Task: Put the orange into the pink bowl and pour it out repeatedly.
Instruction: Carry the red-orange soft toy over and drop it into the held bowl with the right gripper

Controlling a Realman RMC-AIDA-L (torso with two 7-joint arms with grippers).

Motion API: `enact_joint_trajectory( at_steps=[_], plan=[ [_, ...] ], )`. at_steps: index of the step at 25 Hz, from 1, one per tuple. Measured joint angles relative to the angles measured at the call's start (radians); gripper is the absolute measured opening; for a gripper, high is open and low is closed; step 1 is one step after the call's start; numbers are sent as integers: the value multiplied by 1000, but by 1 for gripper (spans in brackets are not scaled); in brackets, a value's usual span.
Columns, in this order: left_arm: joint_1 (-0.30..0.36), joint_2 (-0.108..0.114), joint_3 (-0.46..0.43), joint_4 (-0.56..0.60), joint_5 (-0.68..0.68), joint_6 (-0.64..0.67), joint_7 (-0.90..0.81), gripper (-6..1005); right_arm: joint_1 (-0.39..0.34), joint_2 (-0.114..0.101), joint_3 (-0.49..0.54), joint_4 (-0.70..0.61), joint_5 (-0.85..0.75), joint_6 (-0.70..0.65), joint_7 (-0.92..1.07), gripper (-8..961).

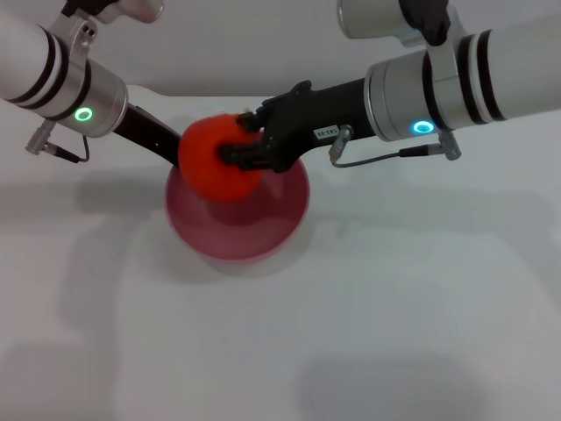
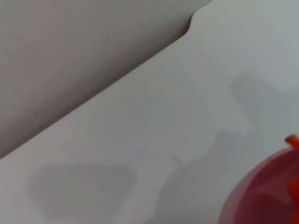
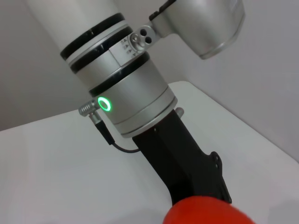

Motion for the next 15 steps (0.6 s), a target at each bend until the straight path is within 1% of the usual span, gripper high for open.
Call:
enact_joint_trajectory(
  at_steps=[1, 9, 12, 15],
  plan=[
    [0, 0, 0, 0, 0, 0, 0, 44, -1, 0, 1, 0, 0, 0, 1, 455],
    [3, 0, 0, 0, 0, 0, 0, 44, -10, 0, 8, -19, 3, 0, 2, 555],
    [4, 1, 0, -2, 11, 1, 0, 44, -37, 3, 26, -66, 4, 0, 1, 592],
    [7, 2, 0, -3, 28, 2, -1, 44, -76, 6, 74, -133, 14, -10, -8, 592]
  ],
)
